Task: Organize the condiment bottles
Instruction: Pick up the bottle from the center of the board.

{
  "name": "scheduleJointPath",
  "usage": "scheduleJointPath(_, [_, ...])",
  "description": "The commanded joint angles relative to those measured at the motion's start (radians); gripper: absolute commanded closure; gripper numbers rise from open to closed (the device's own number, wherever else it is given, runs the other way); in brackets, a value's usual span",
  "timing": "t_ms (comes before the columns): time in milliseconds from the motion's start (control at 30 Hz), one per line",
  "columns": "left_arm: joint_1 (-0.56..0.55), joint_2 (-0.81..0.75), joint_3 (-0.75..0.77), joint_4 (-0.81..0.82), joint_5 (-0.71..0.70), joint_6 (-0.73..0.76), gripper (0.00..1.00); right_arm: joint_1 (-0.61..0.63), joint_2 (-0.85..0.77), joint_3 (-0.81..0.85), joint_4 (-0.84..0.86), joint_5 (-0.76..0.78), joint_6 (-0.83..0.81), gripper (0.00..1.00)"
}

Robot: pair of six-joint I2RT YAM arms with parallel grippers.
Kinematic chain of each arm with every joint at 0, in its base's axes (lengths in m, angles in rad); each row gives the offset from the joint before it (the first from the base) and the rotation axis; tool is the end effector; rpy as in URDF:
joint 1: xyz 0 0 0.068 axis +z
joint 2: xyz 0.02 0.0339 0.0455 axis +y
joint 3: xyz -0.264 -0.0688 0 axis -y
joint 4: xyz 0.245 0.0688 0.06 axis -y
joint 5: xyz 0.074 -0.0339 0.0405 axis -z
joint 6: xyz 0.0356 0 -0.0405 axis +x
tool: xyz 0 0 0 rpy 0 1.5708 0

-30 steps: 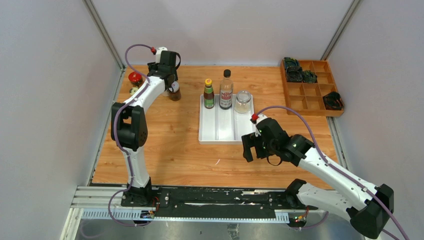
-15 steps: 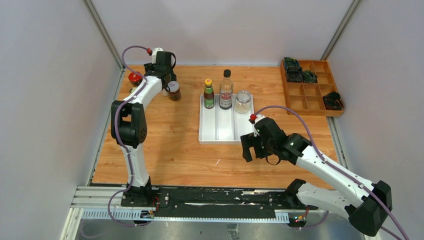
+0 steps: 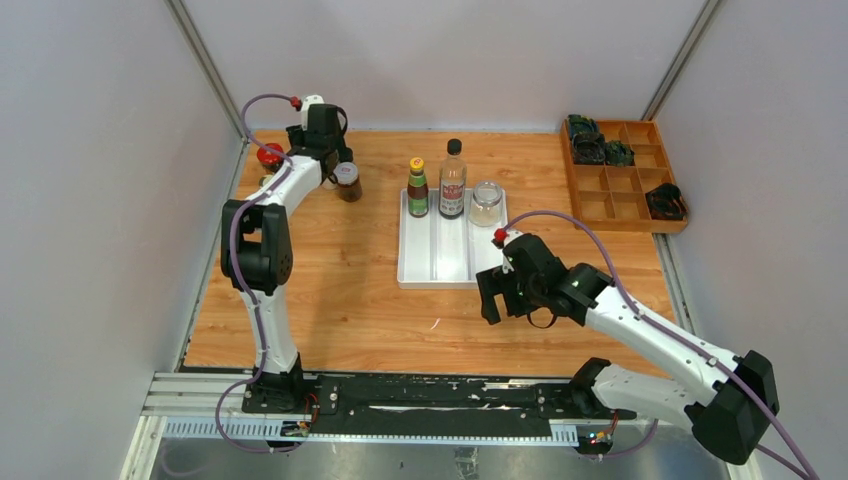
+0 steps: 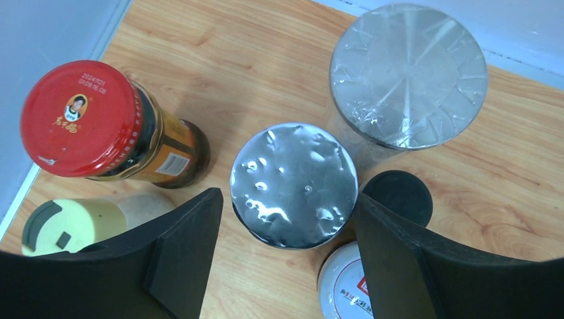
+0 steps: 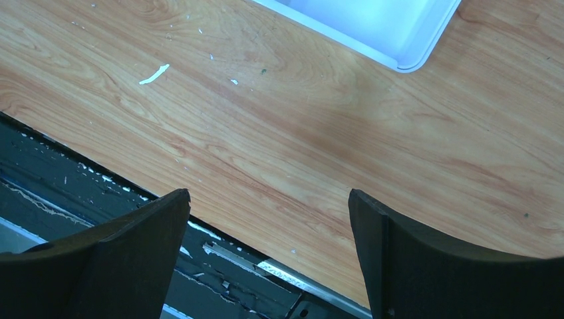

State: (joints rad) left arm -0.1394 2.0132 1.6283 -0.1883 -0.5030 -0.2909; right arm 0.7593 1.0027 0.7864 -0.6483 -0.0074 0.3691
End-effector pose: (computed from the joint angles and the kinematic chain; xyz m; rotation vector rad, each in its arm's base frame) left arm 0.4688 -0.0485 0.2587 -0.4429 2.0299 0.2772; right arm 0.1458 0.1387 0.2587 -0.4885 2.4546 0.5011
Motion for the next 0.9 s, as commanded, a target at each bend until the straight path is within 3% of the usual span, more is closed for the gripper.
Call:
scheduleJointPath(0, [0.009,-0.027,-0.038,0.07,0.008,0.02,0.23,0.011,0.013,0.012,0.003,-0.03,-0.01,0.05])
scheduleJointPath(200, [0.01,-0.034,-0.057,0.1,0.007,0.041,0.28,0.012,0.02,0.011,0.004,-0.037,-0.009,0.05])
scheduleJointPath(500, [0.011,-0.084,-0.105,0.127,0.031,0.035,0.45,0.011,0.018,0.007,0.005,-0.043,-0.007,0.05])
scheduleJointPath(867, [0.002,-0.21,-0.238,0.023,0.035,-0.038,0.51,0.012,-0.006,0.013,0.01,-0.065,-0.005,0.05])
